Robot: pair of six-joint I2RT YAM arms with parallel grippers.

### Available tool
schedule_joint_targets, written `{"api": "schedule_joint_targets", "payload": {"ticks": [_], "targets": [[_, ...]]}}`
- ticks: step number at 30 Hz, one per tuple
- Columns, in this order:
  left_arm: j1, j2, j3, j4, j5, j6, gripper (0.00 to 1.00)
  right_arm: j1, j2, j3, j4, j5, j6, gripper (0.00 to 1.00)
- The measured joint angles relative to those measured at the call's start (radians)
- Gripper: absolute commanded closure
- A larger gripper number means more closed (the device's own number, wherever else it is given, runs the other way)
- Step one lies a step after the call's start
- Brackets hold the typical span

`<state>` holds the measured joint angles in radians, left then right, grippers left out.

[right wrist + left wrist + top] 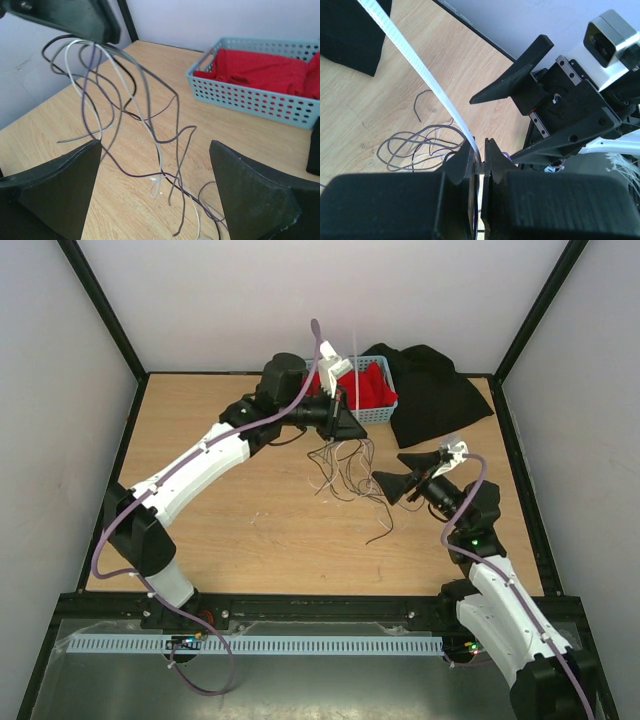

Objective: Zip-tie the wires
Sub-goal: Adjust the cable at the center of the board, then place the cable at the center of the board.

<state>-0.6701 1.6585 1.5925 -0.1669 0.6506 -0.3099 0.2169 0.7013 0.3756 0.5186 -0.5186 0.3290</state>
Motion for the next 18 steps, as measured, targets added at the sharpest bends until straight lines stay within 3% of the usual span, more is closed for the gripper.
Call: {"api": "schedule_joint_targets", "payload": {"ticks": [11, 18], "targets": [[-0.024, 0.029, 0.098, -0.132, -0.071, 0.088, 1.0, 0.0, -0.122, -0.02, 0.075, -0.01, -0.039, 0.01], [-0.029, 0.042, 0.11, -0.169, -0.087, 0.108, 1.0, 0.049, -0.069, 0.022, 0.1, -0.029, -0.044, 0.01]]}}
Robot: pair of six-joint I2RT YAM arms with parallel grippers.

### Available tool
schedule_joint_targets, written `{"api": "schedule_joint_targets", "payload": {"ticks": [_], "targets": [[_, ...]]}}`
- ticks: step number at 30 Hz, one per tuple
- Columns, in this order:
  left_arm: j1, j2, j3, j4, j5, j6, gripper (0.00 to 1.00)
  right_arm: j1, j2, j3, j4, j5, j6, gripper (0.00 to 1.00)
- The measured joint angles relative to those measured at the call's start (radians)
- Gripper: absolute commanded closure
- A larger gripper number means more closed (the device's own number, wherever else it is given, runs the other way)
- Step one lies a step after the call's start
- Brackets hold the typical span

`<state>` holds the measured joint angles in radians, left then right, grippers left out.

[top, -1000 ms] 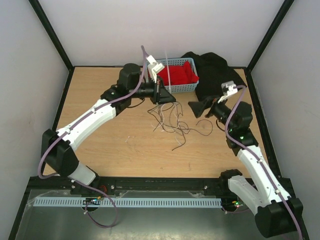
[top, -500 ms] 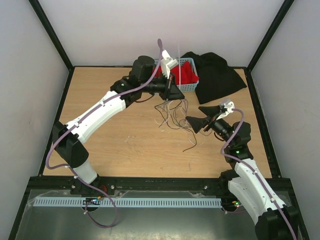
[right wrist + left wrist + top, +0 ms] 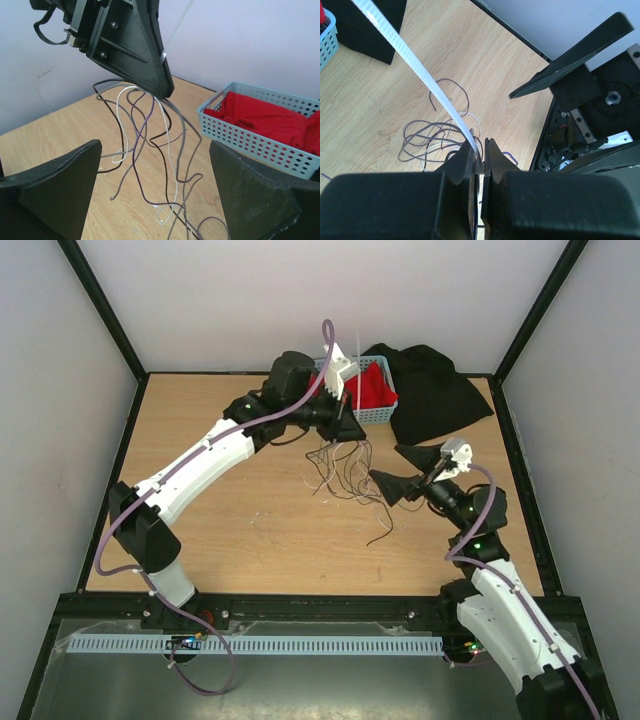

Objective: Zip-tie the wires
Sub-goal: Place the cable at the center of the board.

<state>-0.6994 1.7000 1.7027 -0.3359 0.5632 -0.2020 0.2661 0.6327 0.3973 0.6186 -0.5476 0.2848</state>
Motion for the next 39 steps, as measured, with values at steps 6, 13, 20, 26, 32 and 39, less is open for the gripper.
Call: {"api": "schedule_joint_targets", "payload": {"ticks": [6, 13, 20, 26, 32, 39], "targets": [[-0.011, 0.0, 0.002, -0.001, -0.009, -0.007, 1.0, 0.114, 0.103, 0.0, 0.043, 0.074, -0.043, 0.01], [-0.022, -0.009, -0.013, 0.001, -0.048, -0.05, 1.0, 0.192, 0.234, -0.023, 0.196, 0.251, -0.082, 0.01], [-0.038, -0.064, -0.071, 0.0, -0.13, -0.114, 1.0, 0.227, 0.432, -0.07, 0.451, 0.43, -0.088, 0.01], [-0.045, -0.09, -0.085, 0.014, -0.16, -0.167, 1.0, 0.255, 0.614, -0.063, 0.622, 0.49, -0.077, 0.01], [-0.055, -0.096, -0.106, 0.024, -0.188, -0.188, 1.0, 0.258, 0.678, -0.051, 0.715, 0.512, -0.06, 0.01], [-0.04, -0.096, -0.107, 0.015, -0.215, -0.175, 1.0, 0.258, 0.483, -0.076, 0.586, 0.522, -0.093, 0.01]]}}
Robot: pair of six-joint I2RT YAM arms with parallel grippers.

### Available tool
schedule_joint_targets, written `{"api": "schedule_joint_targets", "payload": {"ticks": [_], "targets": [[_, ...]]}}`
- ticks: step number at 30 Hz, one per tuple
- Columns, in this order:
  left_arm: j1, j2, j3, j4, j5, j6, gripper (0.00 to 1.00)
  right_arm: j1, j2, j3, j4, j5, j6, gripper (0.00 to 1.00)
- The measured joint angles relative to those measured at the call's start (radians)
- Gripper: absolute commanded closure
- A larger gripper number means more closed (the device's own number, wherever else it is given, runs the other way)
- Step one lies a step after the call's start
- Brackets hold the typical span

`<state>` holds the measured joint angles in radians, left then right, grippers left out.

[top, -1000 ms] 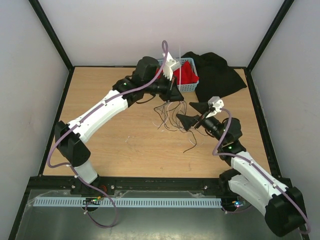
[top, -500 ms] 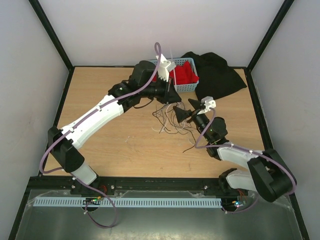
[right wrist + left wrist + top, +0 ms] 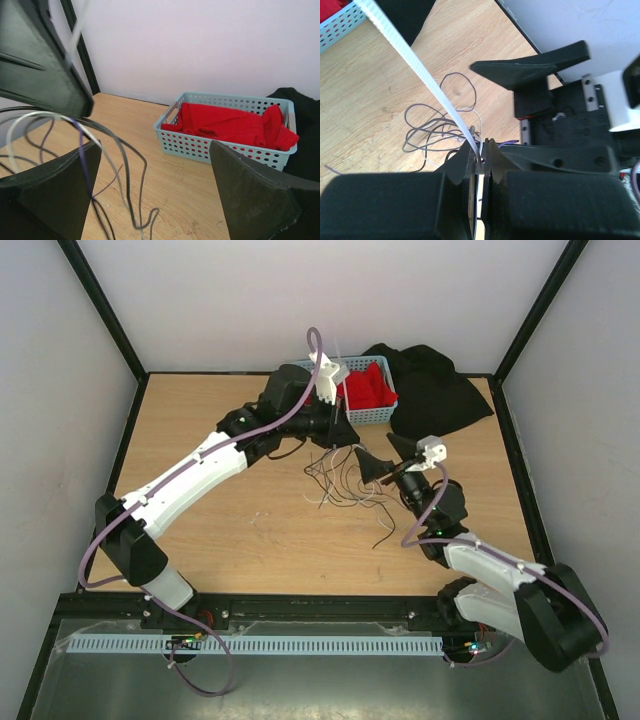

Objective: Zip-tie the wires
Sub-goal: Place the cable at the center of the board.

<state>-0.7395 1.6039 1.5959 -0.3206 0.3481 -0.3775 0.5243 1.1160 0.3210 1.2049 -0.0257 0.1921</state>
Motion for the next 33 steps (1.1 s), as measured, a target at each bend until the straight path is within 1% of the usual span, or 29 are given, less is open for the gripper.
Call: {"api": "schedule_joint_targets", "payload": {"ticks": [3, 6, 10, 15, 24, 29, 33], "targets": [[0.01, 0.0, 0.0, -0.005, -0.006, 0.012, 1.0, 0.0, -0.097, -0.013, -0.068, -0.014, -0.016, 0.01], [0.014, 0.0, 0.002, -0.008, -0.01, 0.018, 1.0, 0.0, -0.135, -0.013, -0.136, -0.053, -0.025, 0.01], [0.016, 0.0, 0.002, -0.009, -0.008, 0.018, 1.0, 0.0, -0.112, -0.013, -0.173, -0.1, -0.023, 0.01], [0.016, 0.0, 0.002, -0.009, -0.008, 0.018, 1.0, 0.0, -0.024, 0.02, -0.164, -0.138, -0.009, 0.01], [0.014, 0.0, 0.002, -0.008, 0.005, 0.001, 1.0, 0.008, 0.134, 0.063, -0.029, -0.138, 0.049, 0.01], [0.011, -0.008, -0.009, 0.008, 0.008, -0.019, 1.0, 0.009, 0.26, 0.059, 0.166, -0.039, 0.08, 0.01], [0.01, -0.041, -0.032, 0.013, 0.0, -0.037, 1.0, 0.012, 0.362, 0.06, 0.286, 0.064, 0.08, 0.01]]}}
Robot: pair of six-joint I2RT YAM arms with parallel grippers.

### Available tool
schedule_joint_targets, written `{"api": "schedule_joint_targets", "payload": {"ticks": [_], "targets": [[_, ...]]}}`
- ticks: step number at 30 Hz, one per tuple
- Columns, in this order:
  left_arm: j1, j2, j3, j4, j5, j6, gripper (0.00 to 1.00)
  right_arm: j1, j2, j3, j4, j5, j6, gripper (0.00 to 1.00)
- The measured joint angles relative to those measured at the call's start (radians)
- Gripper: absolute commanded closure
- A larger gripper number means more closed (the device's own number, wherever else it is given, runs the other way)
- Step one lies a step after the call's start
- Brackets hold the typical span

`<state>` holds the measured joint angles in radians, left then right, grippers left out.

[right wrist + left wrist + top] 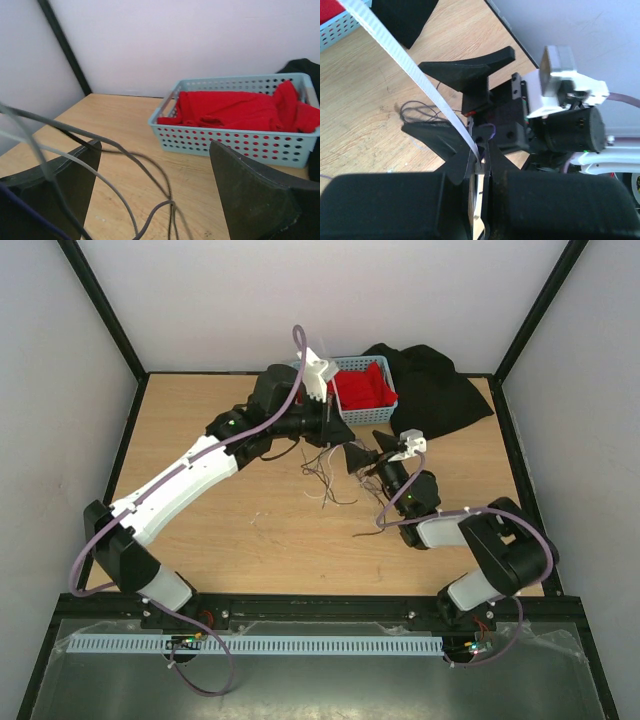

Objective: Zip-tie the wires
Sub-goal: Place the cable at the center of the board.

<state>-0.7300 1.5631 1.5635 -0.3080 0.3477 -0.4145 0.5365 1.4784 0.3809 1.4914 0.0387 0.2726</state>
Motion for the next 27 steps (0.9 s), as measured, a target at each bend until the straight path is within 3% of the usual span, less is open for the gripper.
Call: {"api": "schedule_joint_targets", "payload": {"ticks": [12, 17, 27], "targets": [[0.0, -0.168, -0.165, 0.056, 0.011, -0.091, 1.0, -0.014, 0.251, 0.042, 0.075, 0.279, -0.021, 0.01], [0.0, -0.166, -0.279, 0.087, 0.014, -0.135, 1.0, -0.072, 0.257, 0.031, 0.081, 0.299, -0.019, 0.01], [0.06, -0.14, -0.392, 0.161, 0.027, -0.168, 1.0, -0.326, 0.152, -0.05, 0.084, 0.263, -0.011, 0.01]]}}
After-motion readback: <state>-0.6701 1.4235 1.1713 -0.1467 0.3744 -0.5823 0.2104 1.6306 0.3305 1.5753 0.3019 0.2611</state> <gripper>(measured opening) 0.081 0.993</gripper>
